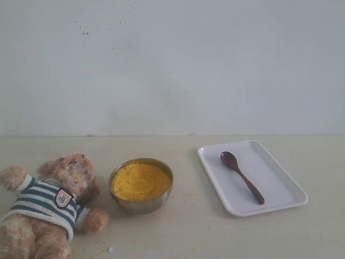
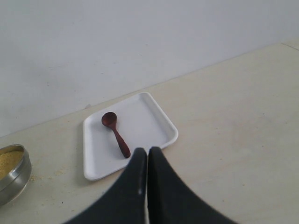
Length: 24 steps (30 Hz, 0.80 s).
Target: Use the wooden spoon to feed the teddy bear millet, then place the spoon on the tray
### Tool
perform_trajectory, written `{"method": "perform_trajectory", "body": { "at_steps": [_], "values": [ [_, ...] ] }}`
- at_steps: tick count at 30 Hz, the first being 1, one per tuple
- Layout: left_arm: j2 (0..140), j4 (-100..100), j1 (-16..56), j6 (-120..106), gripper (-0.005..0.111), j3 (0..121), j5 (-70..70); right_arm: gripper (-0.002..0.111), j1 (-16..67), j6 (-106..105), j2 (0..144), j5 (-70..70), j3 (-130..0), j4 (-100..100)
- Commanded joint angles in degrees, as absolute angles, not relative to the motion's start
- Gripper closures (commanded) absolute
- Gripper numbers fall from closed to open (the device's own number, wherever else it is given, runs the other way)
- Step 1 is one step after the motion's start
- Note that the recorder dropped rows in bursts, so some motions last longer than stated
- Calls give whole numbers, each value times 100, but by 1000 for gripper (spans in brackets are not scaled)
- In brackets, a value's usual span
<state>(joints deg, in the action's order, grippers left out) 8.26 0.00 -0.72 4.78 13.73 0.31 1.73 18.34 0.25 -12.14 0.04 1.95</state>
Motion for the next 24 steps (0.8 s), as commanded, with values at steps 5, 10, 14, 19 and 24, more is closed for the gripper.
{"method": "perform_trajectory", "body": {
  "at_steps": [5,10,14,19,24],
  "values": [
    [703,0,-43,108,103,1324,560,108,185,1818,0,-1189,0,181],
    [15,0,-94,0,103,1241,2051,108,185,1818,0,-1189,0,181],
    [0,0,-94,98,103,742,1475,108,185,1818,0,-1189,0,181],
    [0,-215,-94,121,103,0,572,108,185,1818,0,-1189,0,181],
    [0,-255,-94,275,103,0,2066,108,185,1818,0,-1189,0,181]
  ]
}}
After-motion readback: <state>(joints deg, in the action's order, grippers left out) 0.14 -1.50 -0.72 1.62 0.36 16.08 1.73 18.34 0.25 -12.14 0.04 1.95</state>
